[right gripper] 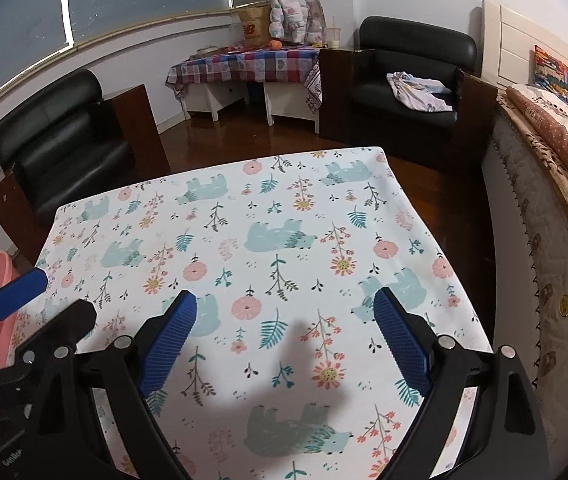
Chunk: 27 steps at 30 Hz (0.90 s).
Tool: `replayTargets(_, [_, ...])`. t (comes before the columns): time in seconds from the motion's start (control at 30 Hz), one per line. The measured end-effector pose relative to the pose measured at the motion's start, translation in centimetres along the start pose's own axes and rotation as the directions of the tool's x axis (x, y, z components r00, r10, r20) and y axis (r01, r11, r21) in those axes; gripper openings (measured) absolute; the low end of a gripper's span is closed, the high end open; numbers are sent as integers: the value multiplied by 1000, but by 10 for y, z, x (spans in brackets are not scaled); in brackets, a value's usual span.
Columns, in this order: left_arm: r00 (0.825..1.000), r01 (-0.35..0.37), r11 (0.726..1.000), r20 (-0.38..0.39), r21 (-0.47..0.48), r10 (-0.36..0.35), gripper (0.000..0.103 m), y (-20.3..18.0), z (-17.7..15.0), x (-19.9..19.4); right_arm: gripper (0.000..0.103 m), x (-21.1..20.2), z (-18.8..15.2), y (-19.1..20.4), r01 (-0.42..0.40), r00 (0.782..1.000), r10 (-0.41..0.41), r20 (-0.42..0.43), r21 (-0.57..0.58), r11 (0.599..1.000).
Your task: Collect trash
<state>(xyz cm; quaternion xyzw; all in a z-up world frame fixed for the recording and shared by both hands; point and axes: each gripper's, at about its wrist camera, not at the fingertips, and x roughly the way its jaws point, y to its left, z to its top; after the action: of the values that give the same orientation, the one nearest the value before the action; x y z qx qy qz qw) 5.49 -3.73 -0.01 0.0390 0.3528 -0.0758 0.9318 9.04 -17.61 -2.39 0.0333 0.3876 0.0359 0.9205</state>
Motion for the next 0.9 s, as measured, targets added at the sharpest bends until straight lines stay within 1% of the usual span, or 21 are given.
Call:
replayTargets(0.4, [1000,-24,1000,10,-19,24,64,9,-2,-8,91,-11,-3,8,-3,1000,4,12,-24,1000])
replayTargets(0.9, [1000,-27,999,8,-20,28,64,9,-3,-8,91,-14,-5,9,0,1000,1,7,-25,1000])
